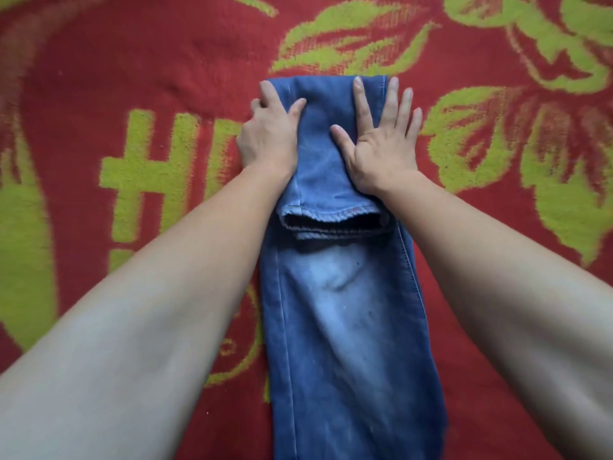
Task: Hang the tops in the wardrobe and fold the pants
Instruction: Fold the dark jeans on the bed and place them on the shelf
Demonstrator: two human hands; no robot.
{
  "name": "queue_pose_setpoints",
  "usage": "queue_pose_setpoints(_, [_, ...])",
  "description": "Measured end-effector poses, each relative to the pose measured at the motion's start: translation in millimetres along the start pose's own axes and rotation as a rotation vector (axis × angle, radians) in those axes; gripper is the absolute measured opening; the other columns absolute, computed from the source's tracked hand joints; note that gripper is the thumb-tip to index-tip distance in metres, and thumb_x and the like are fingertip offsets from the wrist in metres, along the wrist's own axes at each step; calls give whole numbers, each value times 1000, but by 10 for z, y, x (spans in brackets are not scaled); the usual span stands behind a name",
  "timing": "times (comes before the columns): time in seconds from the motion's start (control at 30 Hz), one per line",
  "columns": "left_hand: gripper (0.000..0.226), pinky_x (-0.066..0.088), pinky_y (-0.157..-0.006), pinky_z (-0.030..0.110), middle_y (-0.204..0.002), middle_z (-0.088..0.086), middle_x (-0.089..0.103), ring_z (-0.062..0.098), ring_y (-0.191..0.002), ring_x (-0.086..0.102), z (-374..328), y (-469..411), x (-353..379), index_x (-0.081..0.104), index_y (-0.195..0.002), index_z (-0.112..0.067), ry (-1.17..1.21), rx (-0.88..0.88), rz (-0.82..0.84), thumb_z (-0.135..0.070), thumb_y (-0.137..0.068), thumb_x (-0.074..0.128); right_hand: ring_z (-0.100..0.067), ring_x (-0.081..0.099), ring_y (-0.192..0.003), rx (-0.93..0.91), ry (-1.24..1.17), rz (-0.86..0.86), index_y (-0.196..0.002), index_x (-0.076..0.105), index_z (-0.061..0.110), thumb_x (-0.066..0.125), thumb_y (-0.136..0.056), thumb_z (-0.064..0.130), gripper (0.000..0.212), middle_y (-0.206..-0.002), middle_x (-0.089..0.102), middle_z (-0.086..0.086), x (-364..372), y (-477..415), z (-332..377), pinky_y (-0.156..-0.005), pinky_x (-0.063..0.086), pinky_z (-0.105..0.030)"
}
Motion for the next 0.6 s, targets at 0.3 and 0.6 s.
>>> queue_pose_setpoints(0.3, [94, 38, -103, 43, -137, 20, 48, 39, -125, 48, 226, 201, -243, 25, -141, -4, 374, -259, 173, -71, -81, 54, -34, 22, -145, 125, -526, -12, -156, -8, 18, 60, -79, 69, 115, -157, 25, -16, -377, 173, -193, -118, 17, -47])
queue_pose_setpoints(0.6, [76, 46, -99, 40, -123, 11, 60, 28, -113, 57, 350, 803, -189, 47, -123, -6, 554, -271, 263, -45, -69, 83, -19, 61, -114, 347, -808, 201, -131, 47, 14, 82, -73, 47, 75, -125, 62, 0, -270, 515, -324, -100, 47, -33])
Point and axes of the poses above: each hand's wrist, its own y-axis away from the middle knuckle, its own x-axis out of the palm, z = x × y, the point moved 1 cm from there along -y, towards the middle knuckle
